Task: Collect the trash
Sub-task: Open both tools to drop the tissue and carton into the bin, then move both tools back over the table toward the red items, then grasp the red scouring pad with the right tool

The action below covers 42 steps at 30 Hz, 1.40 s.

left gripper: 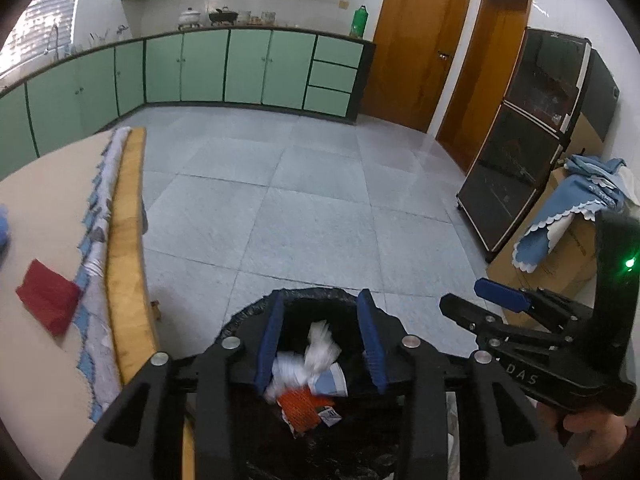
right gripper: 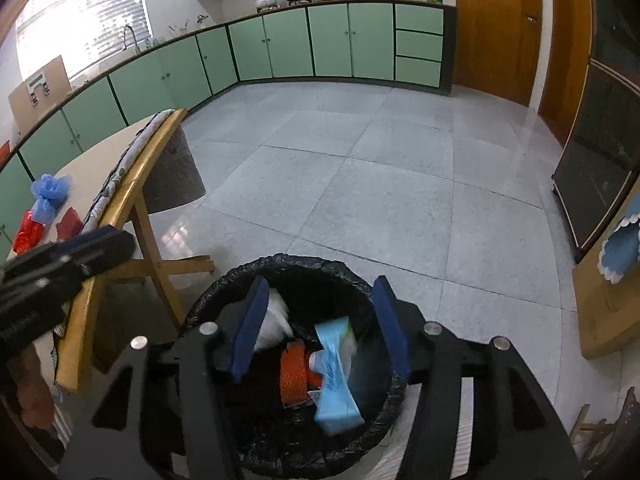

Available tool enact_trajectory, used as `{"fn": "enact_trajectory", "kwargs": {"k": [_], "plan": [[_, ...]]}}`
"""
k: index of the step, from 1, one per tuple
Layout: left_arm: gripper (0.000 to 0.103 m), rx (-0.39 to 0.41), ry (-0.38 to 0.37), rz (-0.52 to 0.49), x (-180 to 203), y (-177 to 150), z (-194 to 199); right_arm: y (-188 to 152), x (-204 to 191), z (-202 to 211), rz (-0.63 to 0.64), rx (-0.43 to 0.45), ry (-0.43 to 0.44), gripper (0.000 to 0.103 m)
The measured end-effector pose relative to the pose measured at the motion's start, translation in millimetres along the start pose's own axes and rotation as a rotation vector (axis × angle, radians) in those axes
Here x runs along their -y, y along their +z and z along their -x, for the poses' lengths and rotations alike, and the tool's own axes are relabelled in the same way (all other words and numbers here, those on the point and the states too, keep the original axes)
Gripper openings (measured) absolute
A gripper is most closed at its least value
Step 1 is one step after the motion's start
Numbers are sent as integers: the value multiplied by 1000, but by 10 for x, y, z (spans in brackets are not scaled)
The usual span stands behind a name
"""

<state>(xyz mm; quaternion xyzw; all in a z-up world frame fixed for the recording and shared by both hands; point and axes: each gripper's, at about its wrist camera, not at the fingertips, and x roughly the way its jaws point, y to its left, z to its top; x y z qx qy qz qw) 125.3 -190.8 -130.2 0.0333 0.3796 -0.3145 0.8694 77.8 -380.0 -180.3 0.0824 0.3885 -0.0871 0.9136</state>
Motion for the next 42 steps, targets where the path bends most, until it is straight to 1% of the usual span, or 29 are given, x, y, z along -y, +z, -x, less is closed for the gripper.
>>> {"fn": "enact_trajectory", "kwargs": {"k": [1, 2, 3, 4, 5, 7, 9, 10, 13, 16, 21, 22, 24, 28, 30, 35, 42], "plan": [[39, 5, 6, 7, -31, 11, 30, -3, -1, 9, -5, 9, -6, 67], [40, 12, 12, 15, -67, 22, 62, -4, -12, 31, -10, 24, -10, 74], [42, 21, 19, 23, -111, 32, 106, 3, -23, 48, -11, 39, -11, 81], [48, 42, 37, 32, -164, 40, 185, 34, -55, 78, -10, 58, -10, 84], [51, 57, 52, 36, -208, 47, 238, 45, -74, 109, -8, 74, -10, 89], [54, 91, 94, 46, -309, 61, 376, 77, -177, 179, 7, 115, 3, 90], [56, 131, 158, 63, -477, 45, 574, 106, -268, 215, 17, 134, 23, 91], [57, 143, 179, 70, -535, 44, 640, 130, -348, 232, 21, 145, 42, 91], [61, 187, 279, 103, -815, 13, 915, 202, -600, 257, 49, 168, 105, 92], [61, 216, 388, 141, -1156, -64, 1177, 296, -915, 236, 93, 180, 165, 92], [62, 230, 507, 205, -1667, -213, 1465, 423, -1497, 147, 177, 186, 280, 93], [62, 230, 538, 223, -1799, -259, 1522, 446, -1641, 105, 203, 183, 308, 92], [62, 227, 577, 253, -2001, -339, 1607, 478, -1880, 34, 252, 172, 349, 93], [62, 202, 646, 303, -2359, -459, 1643, 547, -2246, -122, 343, 157, 388, 93], [62, 186, 665, 328, -2504, -503, 1635, 591, -2391, -219, 369, 137, 399, 93], [62, 164, 672, 378, -2744, -557, 1553, 633, -2630, -417, 412, 92, 411, 93], [62, 130, 656, 393, -2793, -558, 1387, 618, -2774, -604, 447, 31, 420, 92]]}}
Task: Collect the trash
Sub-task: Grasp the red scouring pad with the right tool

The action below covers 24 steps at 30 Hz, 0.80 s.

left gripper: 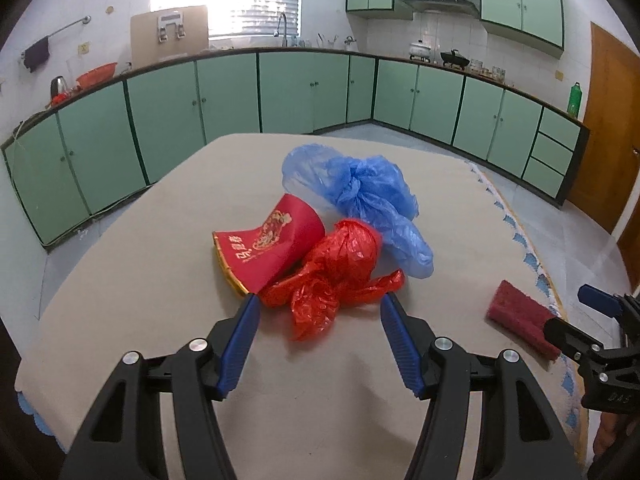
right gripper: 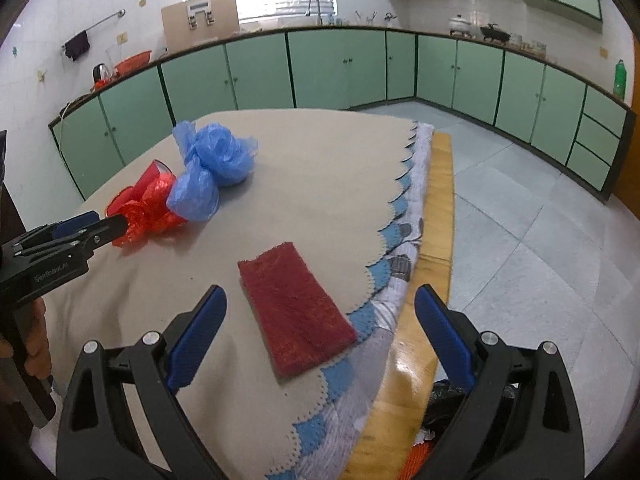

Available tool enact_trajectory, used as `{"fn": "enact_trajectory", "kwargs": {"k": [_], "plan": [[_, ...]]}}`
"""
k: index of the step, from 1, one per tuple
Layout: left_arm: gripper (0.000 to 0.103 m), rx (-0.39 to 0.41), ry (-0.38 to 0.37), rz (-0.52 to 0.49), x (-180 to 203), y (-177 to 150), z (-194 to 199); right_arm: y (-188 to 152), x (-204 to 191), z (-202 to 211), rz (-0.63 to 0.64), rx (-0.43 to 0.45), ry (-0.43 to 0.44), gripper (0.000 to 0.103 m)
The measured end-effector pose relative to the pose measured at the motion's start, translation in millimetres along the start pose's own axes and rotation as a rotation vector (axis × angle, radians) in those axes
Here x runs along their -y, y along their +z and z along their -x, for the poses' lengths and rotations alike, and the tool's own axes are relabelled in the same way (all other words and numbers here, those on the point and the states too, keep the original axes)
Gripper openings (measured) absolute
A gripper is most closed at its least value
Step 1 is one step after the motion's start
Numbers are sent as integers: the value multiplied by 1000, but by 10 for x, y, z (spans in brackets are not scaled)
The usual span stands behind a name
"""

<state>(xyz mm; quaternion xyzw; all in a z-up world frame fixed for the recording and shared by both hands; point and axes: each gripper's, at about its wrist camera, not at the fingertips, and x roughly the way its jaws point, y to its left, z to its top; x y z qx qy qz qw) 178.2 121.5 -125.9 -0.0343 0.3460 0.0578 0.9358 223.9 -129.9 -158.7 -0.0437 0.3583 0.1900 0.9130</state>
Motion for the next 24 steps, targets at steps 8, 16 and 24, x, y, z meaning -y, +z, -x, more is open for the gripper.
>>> {"fn": "enact_trajectory", "kwargs": {"k": [8, 16, 24], "plan": [[62, -56, 1, -4, -7, -77, -129, 15, -53, -209, 42, -75, 6, 81], [62, -70, -5, -5, -12, -112, -181, -2, -96, -275, 69, -110, -30, 69], [62, -62, -2, -17, -19, -65, -209, 55, -96, -227, 11, -121, -77, 48]]}}
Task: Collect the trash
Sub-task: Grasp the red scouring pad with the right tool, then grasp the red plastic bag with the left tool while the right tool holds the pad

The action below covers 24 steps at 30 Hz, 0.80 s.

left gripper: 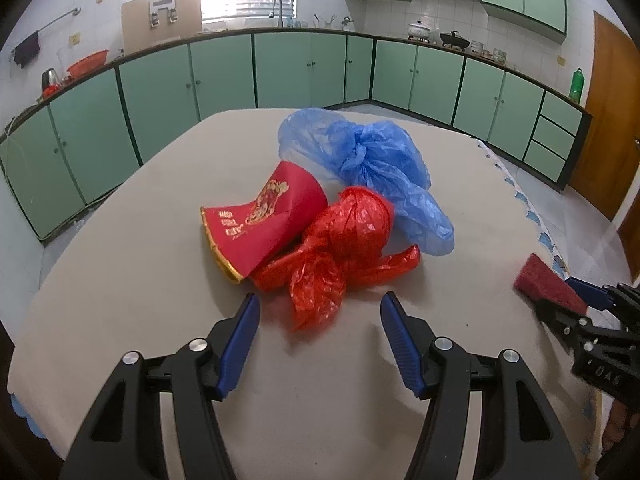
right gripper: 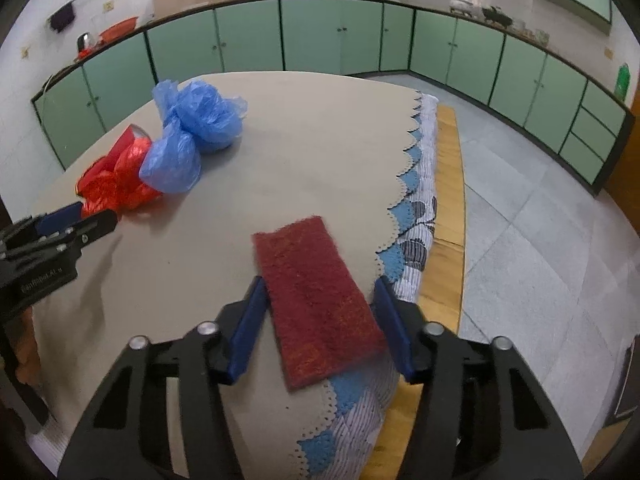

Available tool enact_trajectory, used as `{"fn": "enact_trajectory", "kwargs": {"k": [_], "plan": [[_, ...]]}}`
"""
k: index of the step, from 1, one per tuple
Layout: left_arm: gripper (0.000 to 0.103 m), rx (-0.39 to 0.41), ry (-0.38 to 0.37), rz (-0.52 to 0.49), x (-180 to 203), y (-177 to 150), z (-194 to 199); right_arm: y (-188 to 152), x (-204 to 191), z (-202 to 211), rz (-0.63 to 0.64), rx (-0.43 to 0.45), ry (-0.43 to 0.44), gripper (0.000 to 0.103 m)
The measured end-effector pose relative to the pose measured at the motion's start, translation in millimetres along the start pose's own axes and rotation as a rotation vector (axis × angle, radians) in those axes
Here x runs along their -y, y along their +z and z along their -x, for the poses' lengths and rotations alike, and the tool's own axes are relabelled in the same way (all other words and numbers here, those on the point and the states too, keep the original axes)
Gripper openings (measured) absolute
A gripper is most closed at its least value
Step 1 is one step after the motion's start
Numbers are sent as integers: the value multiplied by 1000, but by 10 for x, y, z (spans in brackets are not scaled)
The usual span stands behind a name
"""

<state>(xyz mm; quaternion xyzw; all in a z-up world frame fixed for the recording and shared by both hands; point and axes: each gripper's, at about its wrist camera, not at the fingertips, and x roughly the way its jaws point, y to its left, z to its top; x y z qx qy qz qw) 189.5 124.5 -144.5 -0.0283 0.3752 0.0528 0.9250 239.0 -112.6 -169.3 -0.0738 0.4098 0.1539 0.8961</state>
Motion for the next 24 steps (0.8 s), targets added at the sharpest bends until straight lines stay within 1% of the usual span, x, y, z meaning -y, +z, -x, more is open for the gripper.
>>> {"fn": "enact_trajectory", "kwargs": {"k": [4, 9, 11, 12, 13, 14, 15, 19, 24], "plan": [[62, 7, 2, -14, -6, 51, -38, 61, 19, 31, -48, -4, 19, 48], [61, -4, 6, -33, 23, 89, -125, 108, -20, 48, -53, 14, -7, 48], [44, -9, -2, -40, 33, 95, -143, 127, -19, 37, -57, 16, -14, 48], [28, -16, -9, -44, 41, 97, -155, 134, -14, 39, -62, 17, -16, 48], [18, -24, -18, -46, 46, 96, -165, 140, -15, 42, -62, 21, -22, 48], [15, -28, -25, -46, 47, 94, -168, 144, -14, 52, -60, 25, -31, 48], [8, -28, -28, -49, 55, 88, -161, 153, -8, 55, -58, 27, -37, 48], [4, -9, -32, -54, 96, 53, -54, 167, 54, 111, -78, 41, -50, 48], [3, 14, -41, -48, 140, 4, 136, 178, 122, 177, -105, 62, -51, 48]]}}
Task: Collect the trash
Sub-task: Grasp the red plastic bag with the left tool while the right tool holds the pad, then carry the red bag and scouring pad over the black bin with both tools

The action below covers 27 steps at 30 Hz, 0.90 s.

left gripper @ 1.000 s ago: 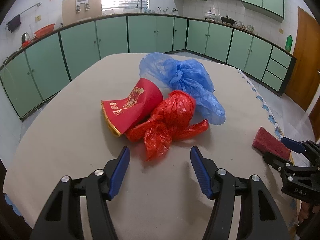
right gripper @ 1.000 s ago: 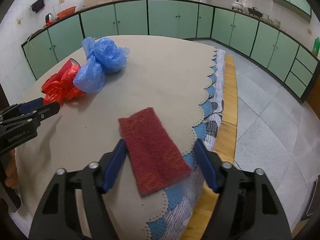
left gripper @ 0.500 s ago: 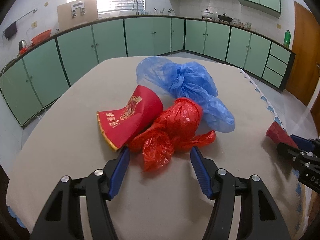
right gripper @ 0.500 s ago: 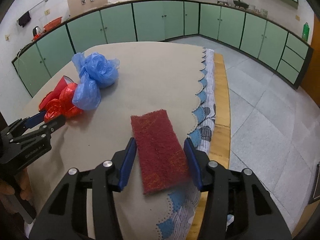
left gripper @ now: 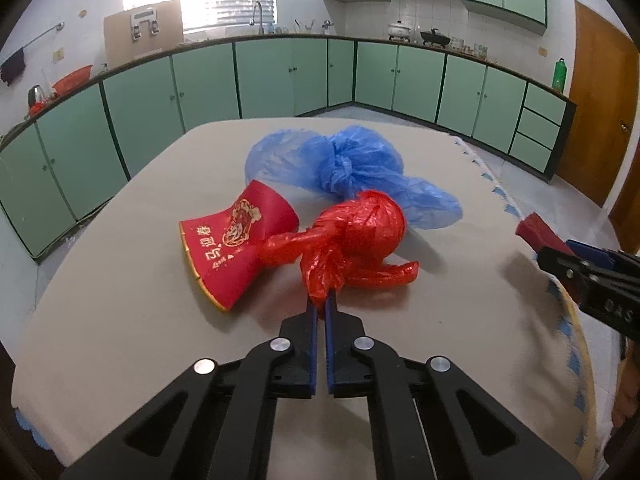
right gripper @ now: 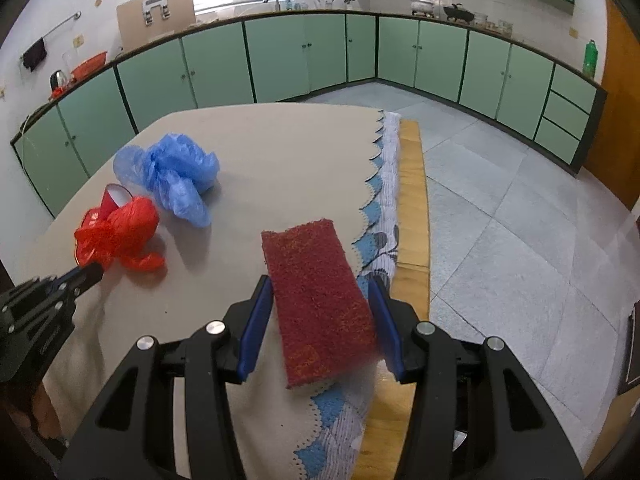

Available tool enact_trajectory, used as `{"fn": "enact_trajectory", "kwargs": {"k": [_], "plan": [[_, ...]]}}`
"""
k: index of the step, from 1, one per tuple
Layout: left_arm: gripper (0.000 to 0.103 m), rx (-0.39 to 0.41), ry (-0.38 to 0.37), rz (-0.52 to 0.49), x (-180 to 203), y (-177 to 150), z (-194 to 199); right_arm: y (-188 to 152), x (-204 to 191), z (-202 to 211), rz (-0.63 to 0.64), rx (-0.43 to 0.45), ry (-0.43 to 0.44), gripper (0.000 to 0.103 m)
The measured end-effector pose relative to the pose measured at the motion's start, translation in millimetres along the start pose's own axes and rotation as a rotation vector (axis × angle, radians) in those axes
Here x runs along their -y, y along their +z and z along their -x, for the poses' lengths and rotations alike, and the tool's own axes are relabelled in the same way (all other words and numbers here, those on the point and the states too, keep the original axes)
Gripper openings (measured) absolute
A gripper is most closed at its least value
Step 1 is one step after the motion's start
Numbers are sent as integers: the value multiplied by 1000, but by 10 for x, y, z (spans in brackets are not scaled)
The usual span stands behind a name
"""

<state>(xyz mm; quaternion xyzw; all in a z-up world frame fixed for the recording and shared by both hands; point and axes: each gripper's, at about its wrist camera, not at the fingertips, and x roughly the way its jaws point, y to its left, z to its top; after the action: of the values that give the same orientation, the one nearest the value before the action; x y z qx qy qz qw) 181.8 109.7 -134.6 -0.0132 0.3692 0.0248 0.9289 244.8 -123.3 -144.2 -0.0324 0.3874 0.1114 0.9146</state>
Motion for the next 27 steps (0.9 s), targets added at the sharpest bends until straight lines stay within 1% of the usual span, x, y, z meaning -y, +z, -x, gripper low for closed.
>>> {"fn": "enact_trajectory", "kwargs": {"k": [4, 12, 21, 27], "plan": [[3, 12, -19, 11, 32, -4, 144, 23, -4, 88, -2, 18, 7, 48], [2, 38, -50, -4, 187, 28, 322, 25, -12, 305, -11, 46, 21, 48], [2, 72, -77, -24, 348, 53, 511, -22, 119, 608, -58, 82, 47, 48], [2, 87, -107, -53, 537, 73, 654, -66, 234, 828, -91, 104, 65, 48]]}}
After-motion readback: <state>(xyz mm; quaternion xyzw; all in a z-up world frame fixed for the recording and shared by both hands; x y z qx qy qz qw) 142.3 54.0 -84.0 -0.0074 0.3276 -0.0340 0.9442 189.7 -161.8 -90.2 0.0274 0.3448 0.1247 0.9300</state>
